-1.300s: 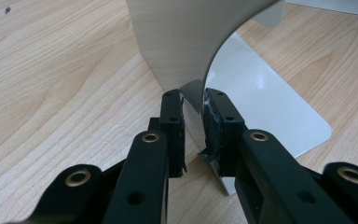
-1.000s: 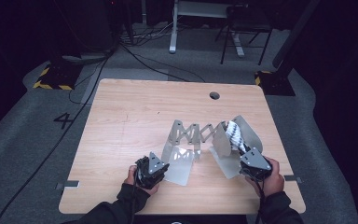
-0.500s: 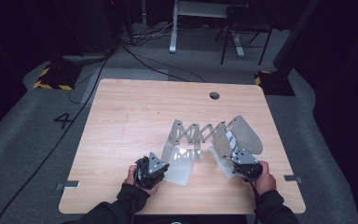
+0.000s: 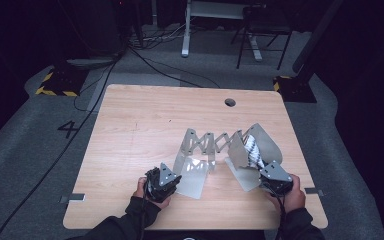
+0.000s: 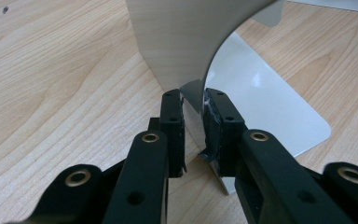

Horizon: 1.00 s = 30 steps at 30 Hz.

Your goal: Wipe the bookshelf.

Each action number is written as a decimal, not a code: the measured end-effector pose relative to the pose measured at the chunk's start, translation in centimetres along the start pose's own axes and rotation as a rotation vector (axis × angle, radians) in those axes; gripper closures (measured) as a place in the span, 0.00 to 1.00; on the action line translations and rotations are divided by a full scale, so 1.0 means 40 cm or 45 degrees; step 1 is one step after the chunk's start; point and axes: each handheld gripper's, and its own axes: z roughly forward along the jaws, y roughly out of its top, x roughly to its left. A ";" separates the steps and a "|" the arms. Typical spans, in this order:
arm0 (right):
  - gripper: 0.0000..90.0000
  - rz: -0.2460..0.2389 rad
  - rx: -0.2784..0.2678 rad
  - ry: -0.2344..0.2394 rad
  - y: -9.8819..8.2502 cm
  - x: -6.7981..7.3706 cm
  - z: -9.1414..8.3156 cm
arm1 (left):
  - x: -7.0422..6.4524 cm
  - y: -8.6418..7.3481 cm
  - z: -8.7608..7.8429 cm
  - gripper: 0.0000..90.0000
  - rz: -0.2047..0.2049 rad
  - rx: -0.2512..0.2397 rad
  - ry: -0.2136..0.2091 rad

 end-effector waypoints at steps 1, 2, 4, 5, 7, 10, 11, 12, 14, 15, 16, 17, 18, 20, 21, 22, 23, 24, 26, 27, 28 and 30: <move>0.88 -0.001 -0.017 -0.013 0.005 -0.004 -0.009 | 0.000 0.000 0.000 0.87 -0.001 0.001 0.001; 0.88 0.007 -0.034 -0.021 0.011 -0.008 -0.018 | 0.000 0.000 0.000 0.87 0.000 0.001 0.001; 0.88 0.009 -0.069 -0.045 0.021 -0.016 -0.034 | 0.000 0.000 0.000 0.87 -0.001 0.001 0.000; 0.88 0.011 -0.081 -0.053 0.025 -0.019 -0.042 | 0.000 0.000 0.000 0.87 0.000 0.000 0.000; 0.88 0.018 -0.111 -0.070 0.033 -0.027 -0.056 | 0.001 0.000 0.000 0.87 0.001 0.000 -0.003; 0.88 0.030 -0.138 -0.088 0.043 -0.036 -0.068 | 0.001 0.000 0.001 0.87 0.003 -0.002 -0.001; 0.88 0.032 -0.146 -0.096 0.046 -0.038 -0.071 | 0.001 0.000 0.001 0.87 0.003 -0.003 -0.004; 0.88 0.031 -0.151 -0.104 0.049 -0.039 -0.075 | 0.001 0.000 0.001 0.87 0.004 -0.002 -0.002; 0.88 0.031 -0.172 -0.120 0.056 -0.043 -0.084 | 0.001 0.000 0.002 0.87 0.004 -0.003 -0.003; 0.88 0.031 -0.182 -0.126 0.060 -0.046 -0.090 | 0.001 0.000 0.002 0.87 0.004 -0.003 -0.004; 0.88 0.036 -0.191 -0.129 0.062 -0.049 -0.095 | 0.001 0.000 0.002 0.87 0.003 -0.003 -0.004; 0.88 0.037 -0.198 -0.132 0.064 -0.051 -0.098 | 0.001 0.000 0.002 0.87 0.003 -0.003 -0.004; 0.88 0.041 -0.204 -0.135 0.066 -0.054 -0.103 | 0.001 0.000 0.002 0.87 0.003 -0.003 -0.004; 0.88 0.046 -0.220 -0.144 0.070 -0.059 -0.111 | 0.001 0.000 0.002 0.87 0.002 -0.003 -0.005; 0.88 0.050 -0.227 -0.149 0.072 -0.061 -0.116 | 0.001 0.000 0.002 0.87 0.005 -0.003 -0.004; 0.88 0.055 -0.232 -0.151 0.073 -0.062 -0.118 | 0.001 0.000 0.002 0.87 0.004 -0.002 -0.005; 0.88 0.055 -0.237 -0.154 0.075 -0.063 -0.122 | 0.001 0.000 0.002 0.87 0.003 -0.002 -0.006; 0.88 0.051 -0.238 -0.157 0.075 -0.063 -0.123 | 0.001 0.000 0.002 0.87 0.004 -0.002 -0.005; 0.88 0.054 -0.234 -0.150 0.071 -0.062 -0.122 | 0.001 0.000 0.002 0.87 0.003 -0.002 -0.006; 0.88 0.055 -0.224 -0.136 0.066 -0.058 -0.117 | 0.001 0.000 0.002 0.87 0.003 -0.002 -0.006; 0.88 0.047 -0.203 -0.126 0.060 -0.053 -0.110 | 0.001 0.000 0.002 0.87 0.004 -0.001 -0.006; 0.88 0.034 -0.166 -0.106 0.046 -0.042 -0.094 | 0.001 0.000 0.002 0.87 0.007 -0.001 -0.006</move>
